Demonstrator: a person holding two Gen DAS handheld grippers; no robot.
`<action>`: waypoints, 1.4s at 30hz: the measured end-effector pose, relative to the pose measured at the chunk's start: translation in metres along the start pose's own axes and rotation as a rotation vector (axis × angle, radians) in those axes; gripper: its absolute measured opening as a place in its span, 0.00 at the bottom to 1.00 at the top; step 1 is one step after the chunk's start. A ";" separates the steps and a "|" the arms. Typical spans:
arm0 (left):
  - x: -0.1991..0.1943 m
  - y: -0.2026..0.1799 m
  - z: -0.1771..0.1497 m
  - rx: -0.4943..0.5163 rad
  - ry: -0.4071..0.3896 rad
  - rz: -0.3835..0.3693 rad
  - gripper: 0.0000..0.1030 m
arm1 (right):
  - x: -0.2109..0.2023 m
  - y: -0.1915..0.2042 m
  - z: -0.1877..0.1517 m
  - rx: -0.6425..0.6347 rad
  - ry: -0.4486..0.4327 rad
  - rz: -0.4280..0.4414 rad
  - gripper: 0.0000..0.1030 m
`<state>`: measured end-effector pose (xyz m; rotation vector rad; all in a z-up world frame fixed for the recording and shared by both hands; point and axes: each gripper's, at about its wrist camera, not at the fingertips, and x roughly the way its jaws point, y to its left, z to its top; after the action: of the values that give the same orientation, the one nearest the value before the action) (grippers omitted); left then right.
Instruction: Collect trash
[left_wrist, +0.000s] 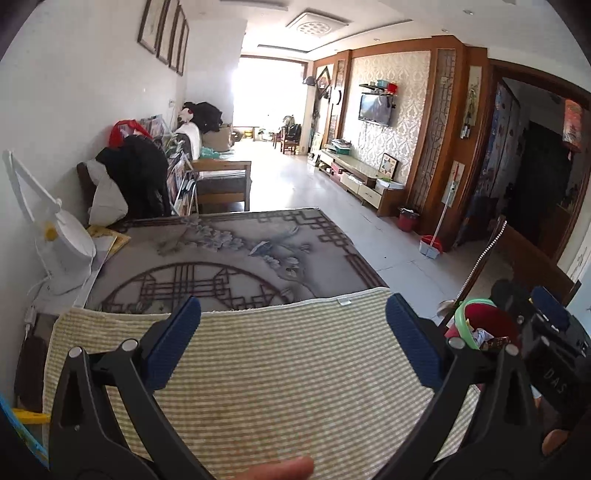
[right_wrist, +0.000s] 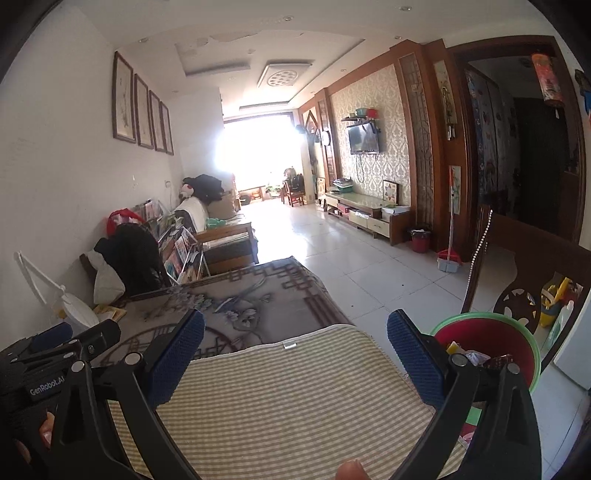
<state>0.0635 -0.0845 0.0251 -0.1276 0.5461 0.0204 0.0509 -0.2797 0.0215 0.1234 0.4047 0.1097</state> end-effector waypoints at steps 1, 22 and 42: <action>0.000 0.005 0.000 -0.013 0.002 0.006 0.95 | -0.001 0.004 -0.001 -0.008 0.002 -0.001 0.93; -0.002 0.041 -0.005 -0.058 0.059 0.033 0.95 | -0.001 0.027 -0.011 -0.048 0.044 0.010 0.93; 0.000 0.039 -0.007 -0.030 0.053 0.047 0.95 | 0.002 0.022 -0.017 -0.039 0.069 0.003 0.93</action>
<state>0.0579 -0.0471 0.0143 -0.1446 0.6015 0.0708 0.0442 -0.2556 0.0086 0.0815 0.4706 0.1249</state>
